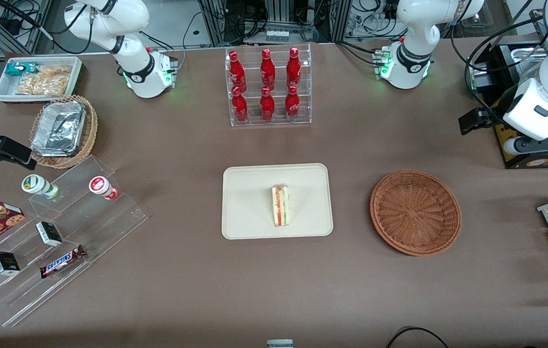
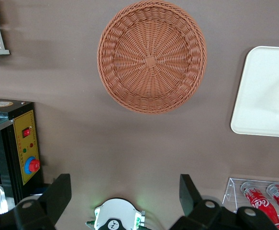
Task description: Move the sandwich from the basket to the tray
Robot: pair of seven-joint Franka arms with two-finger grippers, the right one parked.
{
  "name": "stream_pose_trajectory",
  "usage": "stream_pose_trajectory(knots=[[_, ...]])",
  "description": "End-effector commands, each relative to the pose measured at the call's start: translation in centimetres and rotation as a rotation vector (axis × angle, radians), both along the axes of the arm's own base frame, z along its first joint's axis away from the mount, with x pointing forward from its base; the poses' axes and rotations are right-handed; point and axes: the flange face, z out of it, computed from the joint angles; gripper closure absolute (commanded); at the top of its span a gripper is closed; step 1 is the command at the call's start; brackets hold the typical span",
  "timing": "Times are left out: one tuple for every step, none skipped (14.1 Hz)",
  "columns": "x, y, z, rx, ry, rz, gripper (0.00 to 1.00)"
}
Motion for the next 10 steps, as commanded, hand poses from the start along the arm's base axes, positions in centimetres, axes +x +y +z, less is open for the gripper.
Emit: stream_pose_trajectory(knots=[[0.5, 0.1, 0.3, -0.026, -0.009, -0.003, 0.00], [0.7, 0.1, 0.0, -0.027, -0.003, -0.003, 0.00], [0.8, 0.1, -0.2, -0.024, -0.002, -0.004, 0.00], [0.9, 0.3, -0.4, -0.023, 0.001, -0.003, 0.00], [1.0, 0.2, -0.5, -0.024, 0.003, -0.004, 0.00], [1.2, 0.2, -0.4, -0.027, -0.012, -0.004, 0.00], [1.6, 0.0, -0.8, -0.028, -0.023, -0.008, 0.00], [1.8, 0.1, -1.1, -0.027, -0.021, -0.008, 0.00], [1.8, 0.0, -1.3, -0.027, -0.017, -0.009, 0.00], [1.8, 0.0, -1.3, -0.027, -0.017, -0.009, 0.00]])
